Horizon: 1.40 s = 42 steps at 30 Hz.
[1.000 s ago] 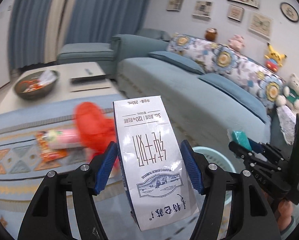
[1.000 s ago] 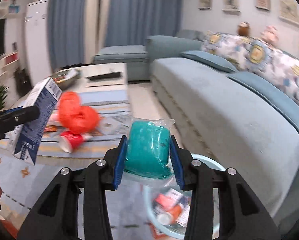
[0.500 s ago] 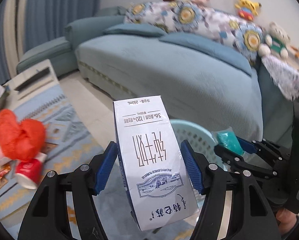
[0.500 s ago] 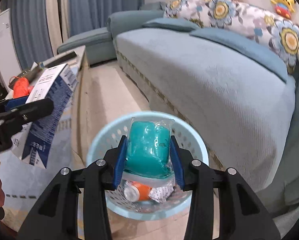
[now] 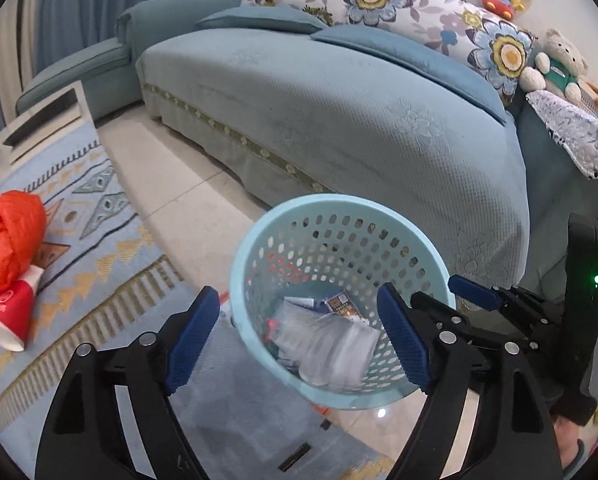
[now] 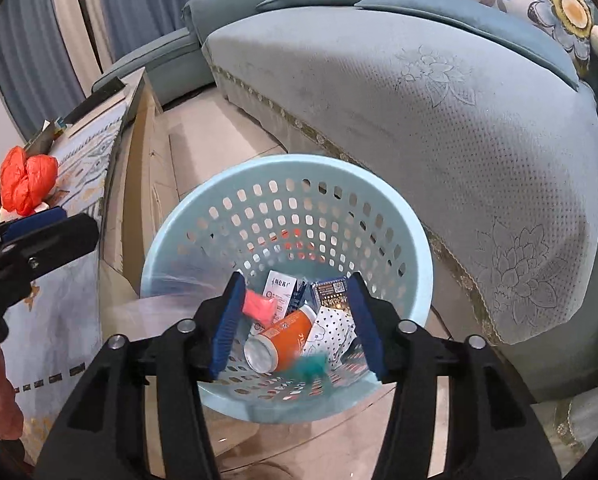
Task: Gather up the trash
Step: 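Move both tools back over the rug toward the red cup and orange bag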
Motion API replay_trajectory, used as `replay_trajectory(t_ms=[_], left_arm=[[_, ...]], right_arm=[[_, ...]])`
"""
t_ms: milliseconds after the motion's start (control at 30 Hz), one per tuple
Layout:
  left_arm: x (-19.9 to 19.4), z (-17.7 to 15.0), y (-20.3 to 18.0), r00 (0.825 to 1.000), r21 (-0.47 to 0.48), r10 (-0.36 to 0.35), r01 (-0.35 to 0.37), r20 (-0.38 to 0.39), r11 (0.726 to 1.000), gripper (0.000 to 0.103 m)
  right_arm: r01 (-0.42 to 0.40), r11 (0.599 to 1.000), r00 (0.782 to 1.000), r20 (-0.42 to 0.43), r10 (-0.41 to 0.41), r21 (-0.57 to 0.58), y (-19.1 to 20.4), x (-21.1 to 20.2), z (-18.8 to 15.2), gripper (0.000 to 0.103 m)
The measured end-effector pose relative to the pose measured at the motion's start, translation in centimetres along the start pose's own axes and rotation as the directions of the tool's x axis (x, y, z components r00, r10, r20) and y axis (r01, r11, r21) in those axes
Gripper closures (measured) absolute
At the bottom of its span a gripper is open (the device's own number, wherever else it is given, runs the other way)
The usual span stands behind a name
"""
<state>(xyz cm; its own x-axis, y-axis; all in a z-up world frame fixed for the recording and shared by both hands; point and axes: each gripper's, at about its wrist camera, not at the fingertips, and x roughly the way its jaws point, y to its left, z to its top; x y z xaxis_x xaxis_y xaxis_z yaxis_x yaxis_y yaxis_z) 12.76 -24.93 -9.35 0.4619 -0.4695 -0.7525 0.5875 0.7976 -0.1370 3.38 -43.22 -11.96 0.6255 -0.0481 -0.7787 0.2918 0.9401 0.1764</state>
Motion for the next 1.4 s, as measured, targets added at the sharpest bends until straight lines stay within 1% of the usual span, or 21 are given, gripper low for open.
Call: replay_trajectory(t_ms=[67,167,267,333,400,533,633,700,733,767,833,933,967,1000,1067,1200,1267,1300,1333,1367,1400], left_arm=[[-0.7,-0.2,0.6,1.0,-0.013,0.001,-0.001,0.011,1.0,0.024],[-2.0,-0.2,1.7,0.999,-0.044,0.003,-0.001,0.032,0.999,0.024],[-3.7,-0.2,3.1,0.998,-0.079,0.019,-0.015,0.054,0.997,0.024],[-5.4,0.1,4.1,0.996,-0.11,0.028,-0.019,0.08,0.994,0.024],[-7.3,0.2,5.4,0.992,-0.142,0.042,-0.026,0.115,0.99,0.024],[-11.5,0.0,8.6,0.978,-0.224,0.115,-0.073,0.177,0.972,0.023],[-14.2,-0.6,12.1,0.959,-0.309,0.192,-0.122,0.208,0.943,0.023],[-15.7,-1.2,14.0,0.939,-0.346,0.261,-0.174,0.223,0.922,0.023],[-16.4,-1.5,15.4,0.924,-0.37,0.31,-0.214,0.225,0.904,0.023],[-16.7,-1.7,16.3,0.913,-0.387,0.342,-0.24,0.221,0.89,0.023],[-17.2,-2.2,18.6,0.9,-0.434,0.386,-0.27,0.203,0.859,0.023],[-17.4,-3.4,21.7,0.901,-0.511,0.396,-0.259,0.178,0.82,0.029],[-17.4,-3.8,22.9,0.903,-0.544,0.393,-0.246,0.172,0.803,0.029],[-17.3,-3.9,23.4,0.907,-0.559,0.386,-0.236,0.167,0.795,0.029],[-17.2,-4.7,25.0,0.914,-0.608,0.378,-0.218,0.147,0.763,0.029],[-17.8,-5.9,27.0,0.907,-0.673,0.403,-0.22,0.126,0.706,0.029],[-17.9,-6.4,27.6,0.904,-0.691,0.413,-0.225,0.115,0.687,0.029],[-18.0,-6.6,27.9,0.903,-0.704,0.416,-0.226,0.109,0.674,0.029],[-18.1,-6.9,28.4,0.906,-0.723,0.409,-0.214,0.104,0.657,0.029],[-18.0,-7.1,28.8,0.915,-0.735,0.387,-0.188,0.109,0.652,0.028],[-17.8,-7.2,28.9,0.923,-0.742,0.368,-0.169,0.112,0.649,0.028]], right_arm=[[-0.021,1.0,1.0,0.012,0.021,-0.011,0.4,-0.7,0.2,0.053],[-0.026,0.999,0.999,0.028,0.027,-0.035,1.3,-1.6,0.6,0.053],[-0.032,0.998,0.999,0.035,0.034,-0.049,2.5,-2.1,1.0,0.053],[-0.054,0.997,0.997,0.045,0.057,-0.059,3.5,-2.6,1.4,0.053],[-0.09,0.992,0.994,0.059,0.095,-0.083,5.1,-3.2,1.8,0.053],[-0.117,0.98,0.987,0.088,0.133,-0.16,9.0,-4.4,2.8,0.053],[-0.141,0.966,0.98,0.107,0.167,-0.215,12.5,-5.2,3.8,0.053],[-0.164,0.957,0.974,0.117,0.196,-0.241,15.0,-5.6,4.4,0.051],[-0.173,0.954,0.97,0.125,0.208,-0.246,16.2,-5.6,4.7,0.048],[-0.19,0.952,0.965,0.133,0.227,-0.24,17.6,-5.5,5.1,0.045],[-0.243,0.941,0.955,0.114,0.275,-0.237,20.0,-4.7,5.7,0.043],[-0.289,0.917,0.942,0.089,0.323,-0.274,24.1,-3.7,6.3,0.043],[-0.303,0.906,0.937,0.082,0.34,-0.295,25.4,-3.3,6.4,0.043],[-0.314,0.895,0.933,0.074,0.353,-0.317,27.1,-2.9,6.5,0.043],[-0.315,0.88,0.933,0.055,0.356,-0.356,30.0,-1.9,6.9,0.043],[-0.312,0.868,0.936,0.03,0.35,-0.386,33.7,-0.1,7.6,0.043],[-0.309,0.869,0.939,0.022,0.344,-0.386,34.7,0.8,8.1,0.043],[-0.31,0.873,0.94,0.013,0.34,-0.377,35.2,1.4,8.4,0.04],[-0.31,0.879,0.942,0.006,0.335,-0.363,35.6,2.0,8.7,0.029],[-0.31,0.883,0.943,0.003,0.333,-0.353,35.7,2.4,8.9,0.022],[-0.314,0.886,0.942,0.0,0.334,-0.342,36.0,2.9,9.2,0.021]])
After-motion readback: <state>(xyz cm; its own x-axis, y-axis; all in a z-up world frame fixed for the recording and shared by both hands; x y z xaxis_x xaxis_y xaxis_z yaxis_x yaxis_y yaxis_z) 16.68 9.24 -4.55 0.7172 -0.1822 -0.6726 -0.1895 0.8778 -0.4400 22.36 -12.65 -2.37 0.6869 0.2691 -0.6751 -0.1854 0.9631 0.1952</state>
